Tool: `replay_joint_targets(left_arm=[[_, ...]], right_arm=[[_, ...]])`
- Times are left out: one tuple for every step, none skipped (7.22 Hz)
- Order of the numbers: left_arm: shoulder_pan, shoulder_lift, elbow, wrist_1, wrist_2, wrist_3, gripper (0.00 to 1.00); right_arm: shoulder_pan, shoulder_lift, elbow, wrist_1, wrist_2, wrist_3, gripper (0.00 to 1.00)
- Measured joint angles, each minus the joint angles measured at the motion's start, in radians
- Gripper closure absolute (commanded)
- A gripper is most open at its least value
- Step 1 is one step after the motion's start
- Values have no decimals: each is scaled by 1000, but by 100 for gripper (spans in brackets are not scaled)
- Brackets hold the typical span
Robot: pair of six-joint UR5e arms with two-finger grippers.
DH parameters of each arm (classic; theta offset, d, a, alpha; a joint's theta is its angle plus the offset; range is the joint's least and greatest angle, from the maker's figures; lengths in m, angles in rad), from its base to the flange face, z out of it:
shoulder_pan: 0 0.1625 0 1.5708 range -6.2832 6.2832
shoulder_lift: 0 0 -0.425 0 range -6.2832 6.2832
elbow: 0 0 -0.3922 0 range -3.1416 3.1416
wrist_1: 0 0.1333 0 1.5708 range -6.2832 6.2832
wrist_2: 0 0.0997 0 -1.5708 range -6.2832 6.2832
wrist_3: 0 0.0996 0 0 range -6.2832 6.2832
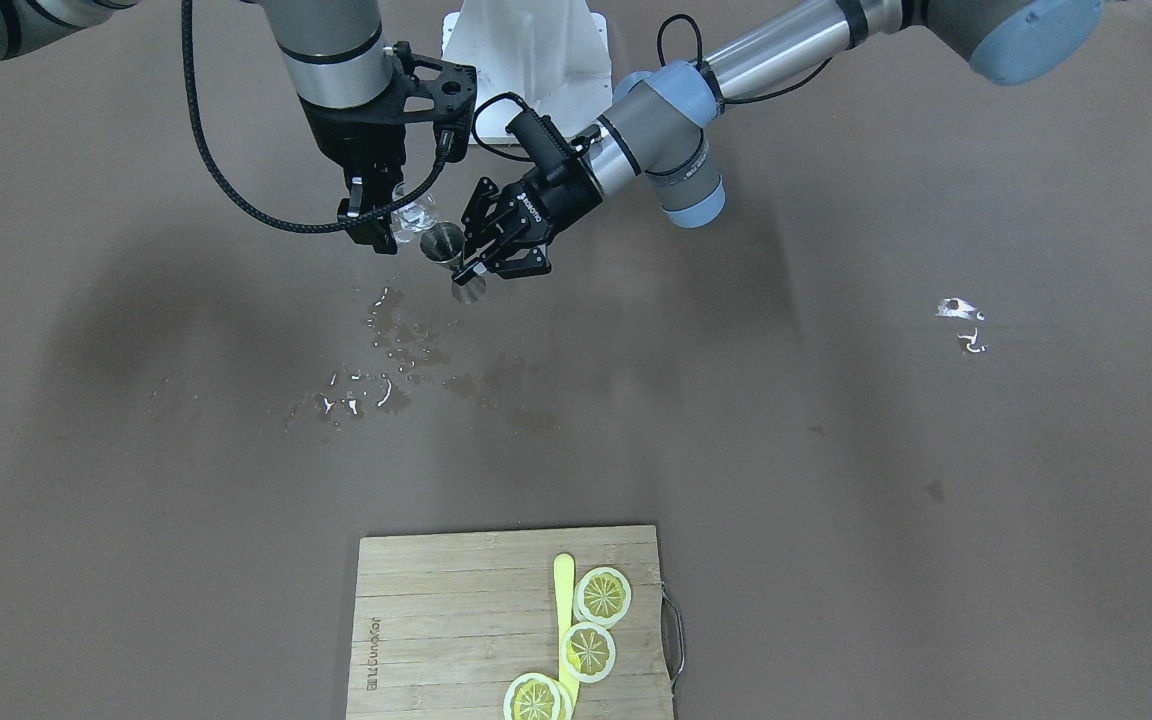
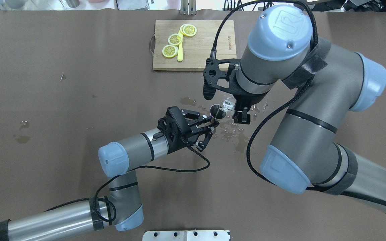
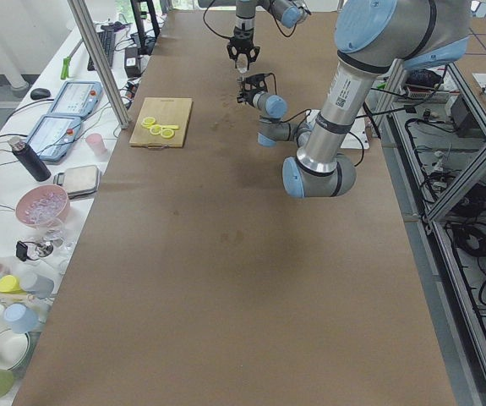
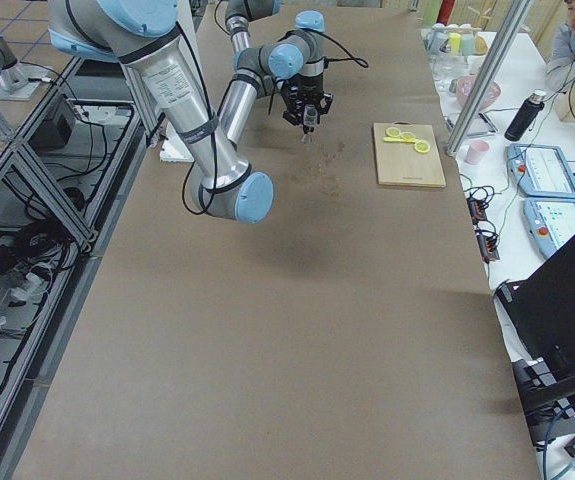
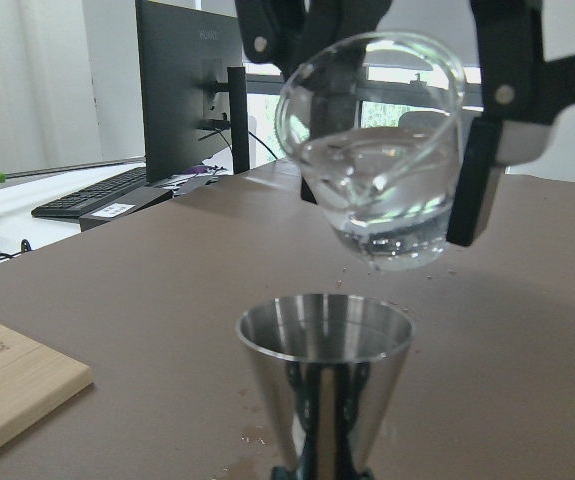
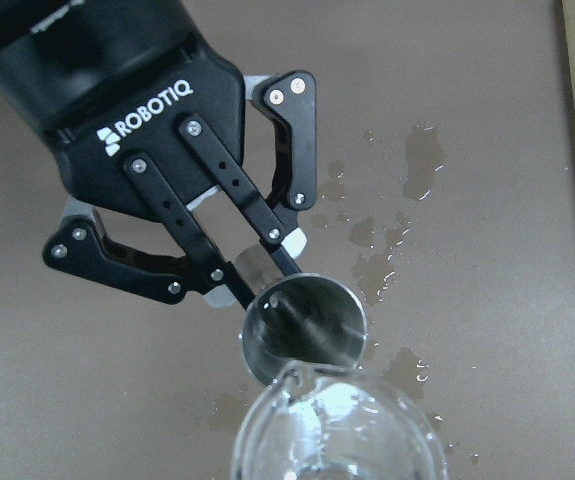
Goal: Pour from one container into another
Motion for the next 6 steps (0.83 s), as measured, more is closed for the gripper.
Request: replay_joint_targets(left_arm=[[0, 0, 0, 0, 0, 0, 100], [0, 0, 0, 0, 0, 0, 100], [0, 0, 0, 0, 1, 0, 100], [0, 0, 0, 1, 1, 0, 100], [0, 0, 2, 2, 6, 2, 100], [-2, 1, 2, 2, 22, 12, 100]], right_arm=[[15, -8, 19, 2, 9, -5, 100], [31, -25, 45, 10, 17, -14, 100], [45, -54, 76, 30, 24, -28, 100], [63, -90, 99, 73, 36, -41, 100], [87, -130, 112, 138, 58, -48, 100], [107, -169, 116, 207, 79, -49, 100]])
